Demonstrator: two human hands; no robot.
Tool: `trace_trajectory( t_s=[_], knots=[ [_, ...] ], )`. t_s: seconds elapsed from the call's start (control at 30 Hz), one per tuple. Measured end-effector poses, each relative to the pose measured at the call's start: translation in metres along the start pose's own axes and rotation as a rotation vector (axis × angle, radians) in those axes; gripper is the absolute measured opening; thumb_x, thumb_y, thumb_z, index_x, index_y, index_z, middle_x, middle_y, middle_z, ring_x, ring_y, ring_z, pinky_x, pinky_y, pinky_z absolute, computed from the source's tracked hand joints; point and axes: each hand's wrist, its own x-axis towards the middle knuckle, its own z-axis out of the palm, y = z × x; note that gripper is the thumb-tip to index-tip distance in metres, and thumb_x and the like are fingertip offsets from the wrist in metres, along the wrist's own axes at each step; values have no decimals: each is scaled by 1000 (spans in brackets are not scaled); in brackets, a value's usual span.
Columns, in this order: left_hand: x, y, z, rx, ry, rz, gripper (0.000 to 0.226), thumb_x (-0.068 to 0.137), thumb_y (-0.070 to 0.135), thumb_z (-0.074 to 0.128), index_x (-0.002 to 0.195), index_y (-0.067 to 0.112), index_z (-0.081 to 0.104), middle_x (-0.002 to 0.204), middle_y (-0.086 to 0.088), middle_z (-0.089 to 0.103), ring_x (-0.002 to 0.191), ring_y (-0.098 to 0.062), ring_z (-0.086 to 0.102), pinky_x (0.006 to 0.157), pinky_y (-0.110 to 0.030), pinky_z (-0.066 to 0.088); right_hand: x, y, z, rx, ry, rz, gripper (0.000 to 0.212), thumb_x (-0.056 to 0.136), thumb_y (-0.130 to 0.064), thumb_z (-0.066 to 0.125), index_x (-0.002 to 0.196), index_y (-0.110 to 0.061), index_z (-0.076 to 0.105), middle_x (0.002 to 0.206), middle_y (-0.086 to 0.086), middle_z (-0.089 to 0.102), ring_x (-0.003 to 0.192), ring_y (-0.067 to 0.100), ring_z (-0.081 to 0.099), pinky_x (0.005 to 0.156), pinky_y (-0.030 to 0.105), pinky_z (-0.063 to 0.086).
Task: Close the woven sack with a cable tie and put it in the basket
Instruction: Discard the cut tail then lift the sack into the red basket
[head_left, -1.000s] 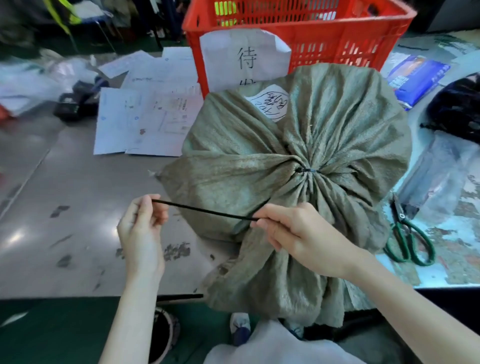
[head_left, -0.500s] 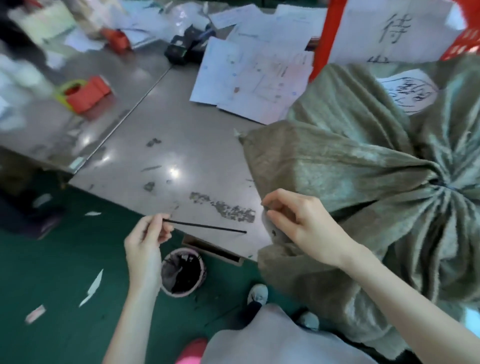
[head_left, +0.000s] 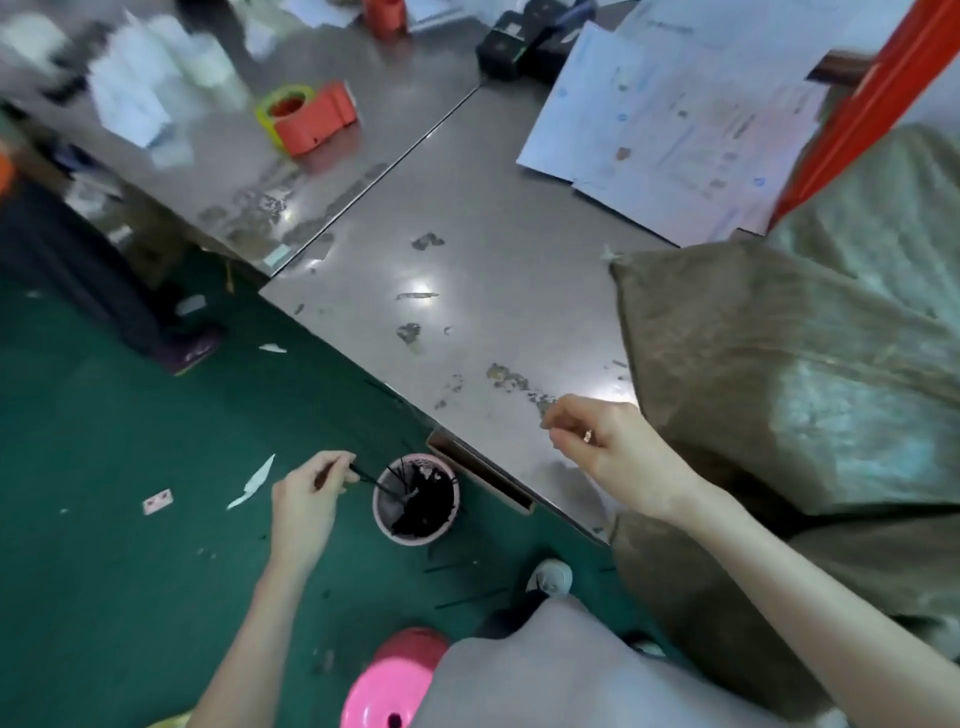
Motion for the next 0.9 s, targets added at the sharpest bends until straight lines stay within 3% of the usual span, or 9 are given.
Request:
trace_trajectory(
  t_s=[0.1,0.2,0.37,0.5,0.57,0.67,0.77,0.9],
  knots=[
    [22,-26,9,138,-63,-23,13,91,14,60,90,19,72,69,6,71,76,-24,68,67,-26,48,20,6,6,-30,-60,45,15,92,-13,53,101,-12,65,92,2,69,83,18,62,75,30,51],
    [44,-45,21,235,-85,-48,13,91,16,59,93,16,72,77,-3,73,79,-26,68,73,-33,51,35,9,9,-53,-88,84,15,92,-13,52,100,-12,65,92,2,68,85,18,61,72,22,48],
    [66,-58,42,537,-126,-54,15,90,11,51,87,6,65,77,-21,65,68,-38,56,62,-40,47,48,7,10,-87,-98,83,14,91,-12,53,97,-11,65,85,2,67,75,17,58,64,17,42],
    [74,-50,53,603,-127,-108,16,88,0,42,73,4,49,68,-18,49,64,-34,45,59,-38,39,53,5,8,-105,-106,67,13,91,-11,54,94,-12,66,78,2,66,59,7,51,59,16,41],
    [76,-48,56,596,-125,-158,16,88,1,40,76,6,50,74,-21,53,67,-34,45,61,-37,38,54,5,7,-95,-112,71,12,90,-10,54,93,-12,65,76,2,66,57,3,51,56,15,41],
    [77,-46,62,501,-70,-187,21,92,9,42,94,6,62,92,-26,64,75,-39,53,67,-37,41,54,6,6,-90,-135,81,11,90,-10,55,93,-12,65,76,1,66,57,-2,52,55,13,41],
    [68,-32,63,300,42,-126,25,93,12,45,104,10,67,106,-17,69,94,-38,61,75,-34,42,52,6,4,-72,-134,92,10,90,-12,55,93,-13,65,77,0,66,57,-2,52,55,12,40],
    [42,17,58,-17,128,17,16,92,11,50,94,16,65,94,-6,72,90,-25,66,77,-27,46,48,2,1,-29,-111,95,11,91,-13,55,95,-14,65,79,2,67,62,9,56,56,19,45]
  ],
)
